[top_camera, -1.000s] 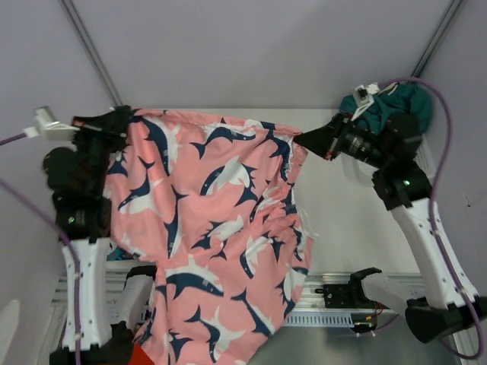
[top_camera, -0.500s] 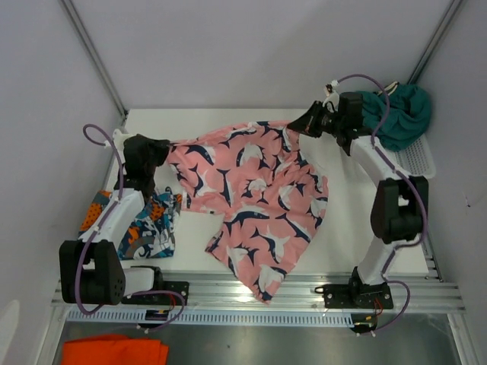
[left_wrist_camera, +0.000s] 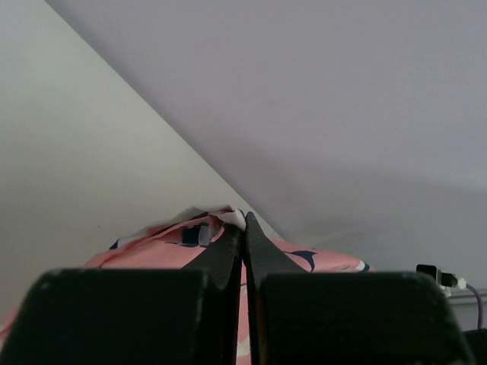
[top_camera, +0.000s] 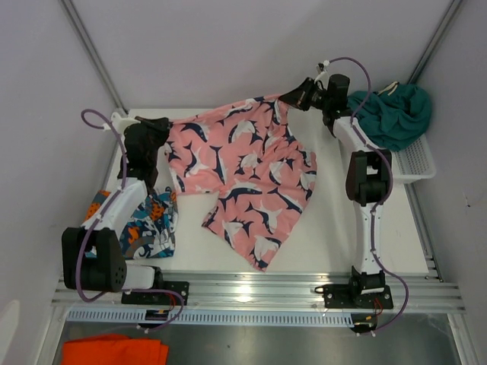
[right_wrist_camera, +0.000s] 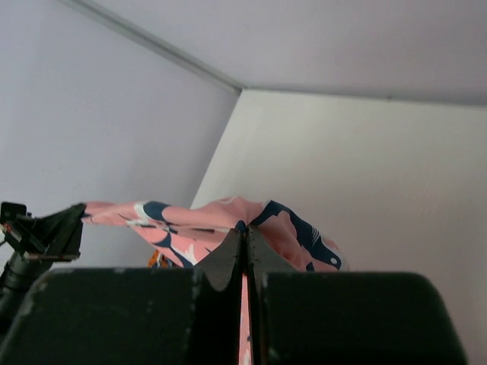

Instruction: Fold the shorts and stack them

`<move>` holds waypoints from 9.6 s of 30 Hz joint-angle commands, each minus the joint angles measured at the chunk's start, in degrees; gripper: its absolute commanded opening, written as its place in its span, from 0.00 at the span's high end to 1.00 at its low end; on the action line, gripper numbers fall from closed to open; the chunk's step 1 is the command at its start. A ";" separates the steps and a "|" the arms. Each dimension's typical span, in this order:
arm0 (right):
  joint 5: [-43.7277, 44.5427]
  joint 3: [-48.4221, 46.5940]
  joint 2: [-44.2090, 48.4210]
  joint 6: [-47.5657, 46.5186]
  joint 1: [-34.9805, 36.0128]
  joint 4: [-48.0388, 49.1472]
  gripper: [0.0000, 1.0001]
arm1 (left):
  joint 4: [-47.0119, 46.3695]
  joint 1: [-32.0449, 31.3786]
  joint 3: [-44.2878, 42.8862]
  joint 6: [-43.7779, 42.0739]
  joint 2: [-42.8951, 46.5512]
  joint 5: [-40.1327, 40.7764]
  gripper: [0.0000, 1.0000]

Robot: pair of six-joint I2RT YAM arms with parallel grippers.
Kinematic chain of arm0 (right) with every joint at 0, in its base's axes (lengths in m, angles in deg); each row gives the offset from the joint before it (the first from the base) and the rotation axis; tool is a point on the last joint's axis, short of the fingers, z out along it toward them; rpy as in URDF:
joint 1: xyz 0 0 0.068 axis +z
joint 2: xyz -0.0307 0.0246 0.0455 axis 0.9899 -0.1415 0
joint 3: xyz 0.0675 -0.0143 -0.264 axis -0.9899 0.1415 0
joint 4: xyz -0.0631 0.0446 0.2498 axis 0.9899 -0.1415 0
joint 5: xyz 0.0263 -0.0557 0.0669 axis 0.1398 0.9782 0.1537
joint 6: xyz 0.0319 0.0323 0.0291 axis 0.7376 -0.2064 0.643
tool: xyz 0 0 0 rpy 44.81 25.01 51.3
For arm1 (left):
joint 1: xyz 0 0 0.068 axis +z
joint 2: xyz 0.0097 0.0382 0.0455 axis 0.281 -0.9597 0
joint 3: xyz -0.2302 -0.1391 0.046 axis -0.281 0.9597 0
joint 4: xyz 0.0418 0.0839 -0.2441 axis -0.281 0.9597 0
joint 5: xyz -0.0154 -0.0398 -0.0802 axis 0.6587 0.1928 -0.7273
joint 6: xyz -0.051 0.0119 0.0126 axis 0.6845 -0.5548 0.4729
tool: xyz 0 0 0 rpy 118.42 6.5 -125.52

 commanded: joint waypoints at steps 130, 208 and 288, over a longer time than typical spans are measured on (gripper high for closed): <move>78.45 95.14 76.97 -59.65 24.31 7.91 1.00 | 30.39 -44.40 16.85 -13.89 10.15 -2.83 0.13; 83.10 85.12 77.66 -65.63 42.67 -7.55 1.00 | 34.07 1.66 -10.57 -16.08 -6.55 -32.89 1.00; 74.76 83.36 62.99 -73.01 62.63 -37.53 0.49 | 47.09 7.03 19.14 -18.46 20.44 -24.02 0.89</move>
